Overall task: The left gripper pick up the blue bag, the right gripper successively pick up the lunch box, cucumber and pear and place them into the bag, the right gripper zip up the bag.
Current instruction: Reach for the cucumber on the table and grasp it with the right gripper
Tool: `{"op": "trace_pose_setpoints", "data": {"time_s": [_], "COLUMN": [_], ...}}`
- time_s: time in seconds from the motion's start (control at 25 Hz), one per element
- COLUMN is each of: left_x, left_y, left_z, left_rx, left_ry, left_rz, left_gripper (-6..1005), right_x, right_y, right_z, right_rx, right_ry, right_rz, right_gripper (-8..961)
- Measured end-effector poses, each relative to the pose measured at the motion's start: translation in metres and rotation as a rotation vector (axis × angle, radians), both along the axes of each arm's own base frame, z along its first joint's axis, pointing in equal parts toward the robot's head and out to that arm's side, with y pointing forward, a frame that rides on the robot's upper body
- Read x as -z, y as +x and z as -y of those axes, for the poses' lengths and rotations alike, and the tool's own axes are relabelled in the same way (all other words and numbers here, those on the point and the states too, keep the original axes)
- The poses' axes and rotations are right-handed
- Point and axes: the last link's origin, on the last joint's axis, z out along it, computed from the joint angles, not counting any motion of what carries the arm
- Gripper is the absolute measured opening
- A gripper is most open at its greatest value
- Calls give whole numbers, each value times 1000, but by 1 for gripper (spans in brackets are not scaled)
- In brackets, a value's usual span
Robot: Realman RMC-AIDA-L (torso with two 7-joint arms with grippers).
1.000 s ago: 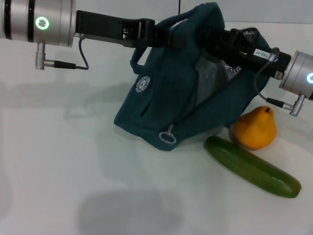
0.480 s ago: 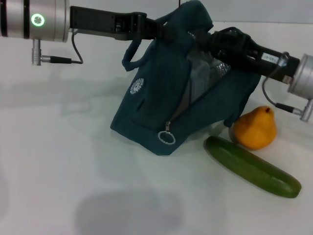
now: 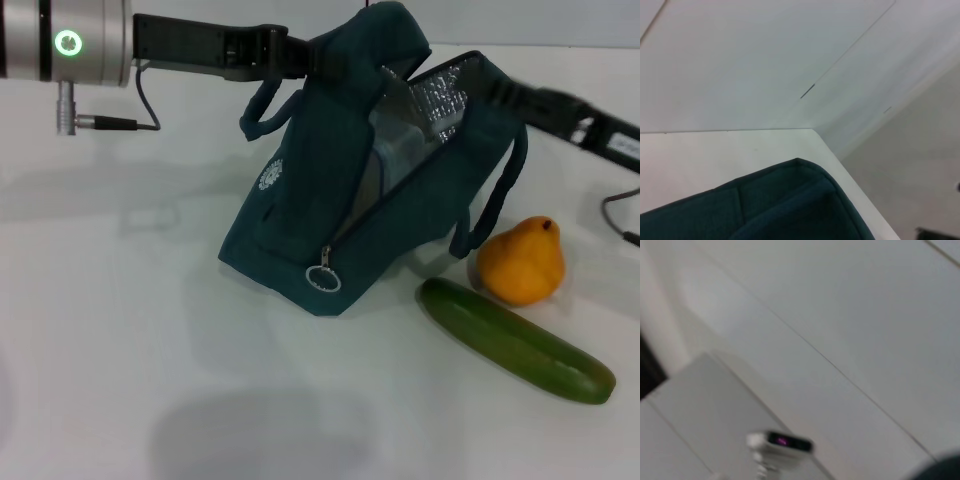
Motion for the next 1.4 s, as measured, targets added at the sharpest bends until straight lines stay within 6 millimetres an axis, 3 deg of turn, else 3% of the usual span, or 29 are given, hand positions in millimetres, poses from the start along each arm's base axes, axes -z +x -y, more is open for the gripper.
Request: {"op": "trace_pose_setpoints", "data": {"time_s": [0.32, 0.36, 0.48, 0.76, 0.96, 1.16, 1.4], "left_x": [0, 0, -2, -3, -4, -4, -4], "left_y": [-5, -6, -10, -10, -11, -11, -10], "left_z": [0, 0, 0, -2, -5, -5, -7], "left_rx": [-17, -22, -33, -32, -42, -43, -48], "left_ry": [11, 15, 24, 33, 49, 51, 62], "left_rz": [3, 1, -3, -10, -21, -21, -18], "left_gripper": [60, 60, 60, 60, 60, 60, 60], "right_x": [-36, -47, -51, -46, -40, -36, -21], "right_y": [-3, -5, -8, -18, -45, -75, -97], "right_z": [19, 26, 27, 21, 18, 6, -6], "right_rx": [-254, -353, -388, -371, -343, -332, -282], "right_ry": [26, -38, -123, -334, -365, -400, -442], "right_rz": [12, 56, 124, 456, 749, 889, 1058], "right_gripper": [257, 256, 256, 262, 267, 271, 277]}}
